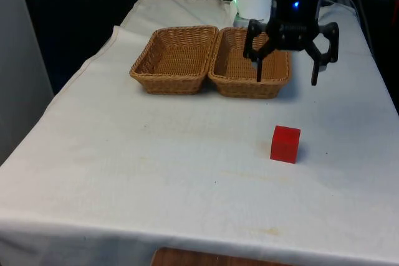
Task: Pick up the red cube and place it into the right basket.
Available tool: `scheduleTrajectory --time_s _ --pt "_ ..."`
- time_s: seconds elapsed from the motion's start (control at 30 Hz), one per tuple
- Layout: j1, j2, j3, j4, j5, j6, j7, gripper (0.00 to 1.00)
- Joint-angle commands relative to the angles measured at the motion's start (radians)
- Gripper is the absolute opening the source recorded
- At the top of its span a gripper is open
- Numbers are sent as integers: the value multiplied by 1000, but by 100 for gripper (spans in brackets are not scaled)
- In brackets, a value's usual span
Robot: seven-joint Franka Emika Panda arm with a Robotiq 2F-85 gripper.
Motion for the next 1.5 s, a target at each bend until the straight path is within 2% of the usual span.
scheduleTrajectory --time_s 0.0,0.03,0.27,0.3,0.33,0.47,0.53,0.57,0.7,0.77,0.8,0.83,1.1,1.13,1.17,1.23,1.43,1.47 --pt "0 8 0 4 4 4 -1 100" --pt "-7 21 9 13 19 9 -8 100" --pt "-7 86 12 46 54 32 -14 100" --pt "0 77 3 42 41 25 -7 100" --pt "-7 94 13 50 57 34 -14 100" --pt "-8 118 14 50 77 52 -23 100" --pt "-1 119 5 50 70 45 -17 100" --pt "-7 126 14 49 85 57 -26 100" --pt "-8 144 16 48 99 69 -32 100" --pt "-6 148 15 48 101 72 -32 100" --pt "-1 148 8 48 93 64 -25 100" --pt "-5 150 15 49 102 72 -31 100" --pt "-8 182 26 56 120 90 -30 100" --pt "-1 176 18 50 111 85 -25 100" --pt "-9 188 28 58 125 93 -31 100" --pt "-11 205 31 66 140 100 -33 100" --pt "-10 241 29 88 167 106 -40 100" --pt "-2 234 20 81 157 104 -33 100"
